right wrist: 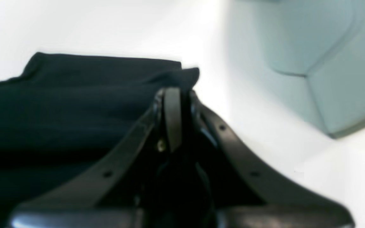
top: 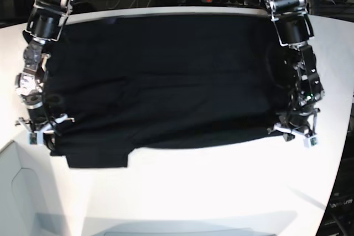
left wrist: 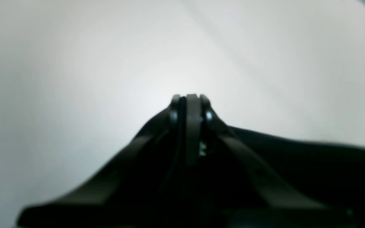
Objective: Fold the T-shirt properly
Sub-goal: 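Lift the hem edge and fold it toward the shoulder edge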
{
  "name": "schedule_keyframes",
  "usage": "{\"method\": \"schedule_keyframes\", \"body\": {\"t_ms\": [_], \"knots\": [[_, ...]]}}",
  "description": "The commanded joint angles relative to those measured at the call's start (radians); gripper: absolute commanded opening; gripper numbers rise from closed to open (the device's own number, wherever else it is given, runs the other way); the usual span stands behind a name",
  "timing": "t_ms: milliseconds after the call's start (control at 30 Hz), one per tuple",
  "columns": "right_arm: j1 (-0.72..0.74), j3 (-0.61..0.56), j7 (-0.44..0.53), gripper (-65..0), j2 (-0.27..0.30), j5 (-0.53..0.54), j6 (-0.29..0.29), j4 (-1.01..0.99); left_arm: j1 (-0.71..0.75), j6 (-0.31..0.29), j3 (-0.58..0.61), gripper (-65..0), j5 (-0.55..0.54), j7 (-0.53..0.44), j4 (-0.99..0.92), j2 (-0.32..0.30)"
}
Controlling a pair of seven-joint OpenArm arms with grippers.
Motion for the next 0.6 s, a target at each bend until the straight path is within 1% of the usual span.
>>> {"method": "schedule_keyframes", "body": {"t_ms": [0, 100, 367, 567], "knots": [[0.004, 0.017, 0.024, -65.0, 0.009, 0.021, -0.002, 0.049, -0.012, -0.002, -0.018, -65.0, -0.005, -0.021, 0.053, -0.004], [-0.057, 0.042, 0.006, -65.0, 0.006, 0.021, -0.002, 0.134, 0.040, -0.005, -0.058, -65.0, -0.005, 0.007, 0.139, 0.010], [-0.226, 0.042, 0.007, -65.0, 0.006, 0.021, -0.002, 0.333, 0.186, -0.010, -0.129, -65.0, -0.007, 0.060, 0.382, 0.076], [-0.346, 0.042, 0.012, -65.0, 0.006, 0.021, -0.002, 0.425, 0.334, -0.010, -0.185, -65.0, -0.007, 0.065, 0.547, 0.120]]}}
